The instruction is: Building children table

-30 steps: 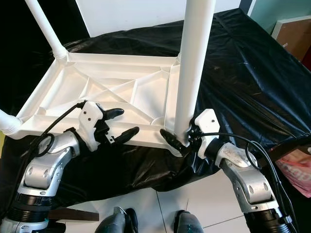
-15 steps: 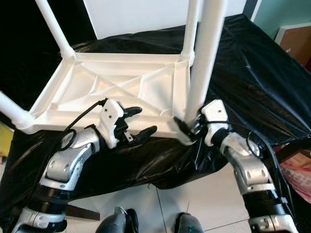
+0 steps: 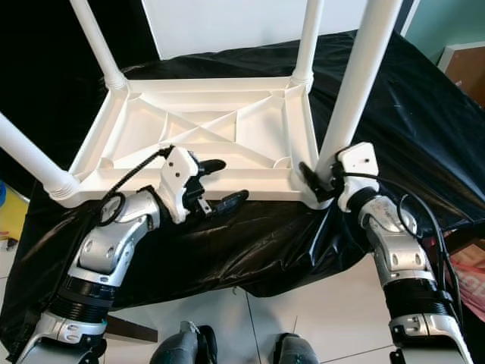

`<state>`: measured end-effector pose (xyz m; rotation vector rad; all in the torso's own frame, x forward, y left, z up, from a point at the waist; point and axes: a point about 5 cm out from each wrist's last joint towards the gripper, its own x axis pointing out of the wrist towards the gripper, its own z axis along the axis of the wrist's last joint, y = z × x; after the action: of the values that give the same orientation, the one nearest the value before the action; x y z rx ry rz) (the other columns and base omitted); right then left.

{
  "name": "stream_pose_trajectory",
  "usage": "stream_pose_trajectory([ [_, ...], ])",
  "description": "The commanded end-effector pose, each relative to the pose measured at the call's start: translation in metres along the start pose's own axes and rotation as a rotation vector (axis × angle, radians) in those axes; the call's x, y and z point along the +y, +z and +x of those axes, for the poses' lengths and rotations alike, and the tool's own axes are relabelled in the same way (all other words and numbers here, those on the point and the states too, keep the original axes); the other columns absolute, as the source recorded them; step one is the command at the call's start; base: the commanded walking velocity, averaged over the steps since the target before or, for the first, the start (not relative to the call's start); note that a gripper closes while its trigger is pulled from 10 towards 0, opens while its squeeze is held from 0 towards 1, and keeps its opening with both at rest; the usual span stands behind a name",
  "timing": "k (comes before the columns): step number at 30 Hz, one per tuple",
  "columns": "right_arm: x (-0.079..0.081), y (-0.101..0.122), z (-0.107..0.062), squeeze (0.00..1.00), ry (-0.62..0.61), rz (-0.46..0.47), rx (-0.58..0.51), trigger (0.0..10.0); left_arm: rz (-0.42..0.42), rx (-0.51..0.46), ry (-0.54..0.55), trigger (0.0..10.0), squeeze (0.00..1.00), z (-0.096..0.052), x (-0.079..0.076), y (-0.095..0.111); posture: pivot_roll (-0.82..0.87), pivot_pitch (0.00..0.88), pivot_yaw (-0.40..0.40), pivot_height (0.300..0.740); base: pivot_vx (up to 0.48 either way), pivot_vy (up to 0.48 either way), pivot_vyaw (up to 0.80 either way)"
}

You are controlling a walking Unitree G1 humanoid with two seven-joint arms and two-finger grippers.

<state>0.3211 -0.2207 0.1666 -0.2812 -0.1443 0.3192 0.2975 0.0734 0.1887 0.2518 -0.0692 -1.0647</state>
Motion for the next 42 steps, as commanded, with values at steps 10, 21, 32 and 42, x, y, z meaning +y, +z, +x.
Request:
stream_pose_trajectory([
  [10,0.013,-0.007,-0.001,0.0,0.088,0.011,-0.004,10.0,-0.084,0.049,0.119,10.0,0.0,0.001,0.002,-0.008,-0.09,0.129,0.052,0.74,0.0,0.0,0.0],
  [21,0.011,0.0,0.008,0.0,0.141,-0.001,-0.041,0.0,-0.084,0.047,0.155,10.0,0.0,0.004,0.0,-0.006,-0.07,0.128,0.039,0.74,0.0,0.0,0.0],
  [32,0.013,-0.008,0.0,0.0,0.093,0.052,-0.034,10.0,-0.07,0.05,0.199,10.0,0.0,0.001,0.001,-0.005,-0.07,0.134,0.035,0.74,0.0,0.0,0.0],
  [42,0.02,-0.027,-0.012,0.0,-0.249,0.134,0.088,10.0,-0.08,0.066,0.238,10.0,0.0,0.0,0.0,-0.011,-0.09,0.148,0.034,0.74,0.0,0.0,0.0],
])
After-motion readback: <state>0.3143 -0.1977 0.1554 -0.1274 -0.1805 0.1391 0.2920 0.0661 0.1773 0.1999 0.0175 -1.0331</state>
